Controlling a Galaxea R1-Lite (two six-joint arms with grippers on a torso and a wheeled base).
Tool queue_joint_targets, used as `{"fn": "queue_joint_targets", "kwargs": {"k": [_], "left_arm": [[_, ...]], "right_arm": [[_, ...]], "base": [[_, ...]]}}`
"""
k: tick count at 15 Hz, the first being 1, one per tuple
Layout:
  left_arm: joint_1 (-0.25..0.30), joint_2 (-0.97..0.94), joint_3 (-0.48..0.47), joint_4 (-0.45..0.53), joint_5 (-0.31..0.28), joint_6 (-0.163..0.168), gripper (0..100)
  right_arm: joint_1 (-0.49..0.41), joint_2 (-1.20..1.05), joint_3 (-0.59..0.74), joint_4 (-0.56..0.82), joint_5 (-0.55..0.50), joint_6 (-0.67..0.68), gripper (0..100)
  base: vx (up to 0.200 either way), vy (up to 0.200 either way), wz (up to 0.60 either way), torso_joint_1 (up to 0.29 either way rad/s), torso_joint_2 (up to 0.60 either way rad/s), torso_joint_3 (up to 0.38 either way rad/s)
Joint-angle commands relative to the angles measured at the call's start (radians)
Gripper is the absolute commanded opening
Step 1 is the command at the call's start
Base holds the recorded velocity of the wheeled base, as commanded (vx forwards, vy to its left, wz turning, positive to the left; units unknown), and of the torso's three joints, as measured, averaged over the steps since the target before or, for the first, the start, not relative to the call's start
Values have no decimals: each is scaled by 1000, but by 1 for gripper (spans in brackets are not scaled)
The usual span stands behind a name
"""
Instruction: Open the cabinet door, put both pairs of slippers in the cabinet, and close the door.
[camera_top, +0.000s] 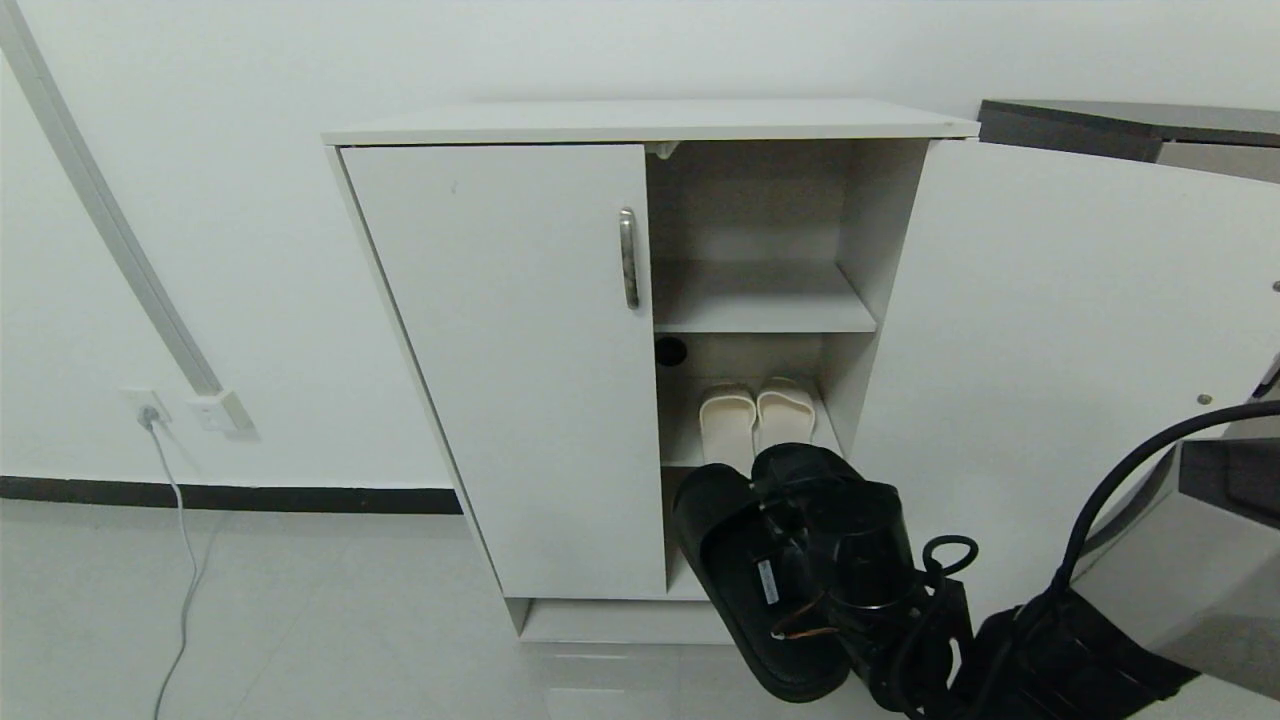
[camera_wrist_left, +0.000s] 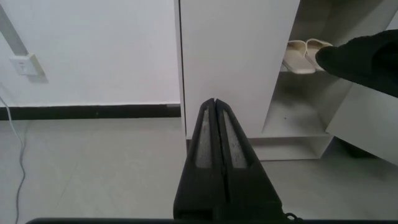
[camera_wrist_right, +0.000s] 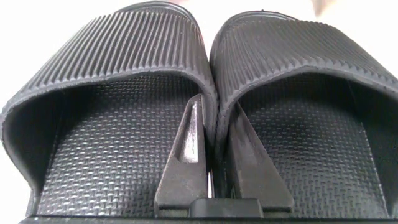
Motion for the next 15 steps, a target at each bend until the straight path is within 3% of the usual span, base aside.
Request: {"fn": "queue_joint_targets", "kwargs": {"k": [1,5,7,15], "left_arm": [[1,0,0,0,0,0,0],[0,0,0,0,0,0,0],[1,0,0,0,0,0,0],[1,0,0,0,2,0,0]], "right_arm": [[30,-34,-169,195,-80,82,0],[65,-111,-523,821,-143,349,0],[65,-112,-672,990,-226,392,0],[13,-151,-716,876,-249,252,0]], "base": [[0,0,0,0,0,0],[0,0,0,0,0,0],[0,0,0,0,0,0],[0,0,0,0,0,0]]}}
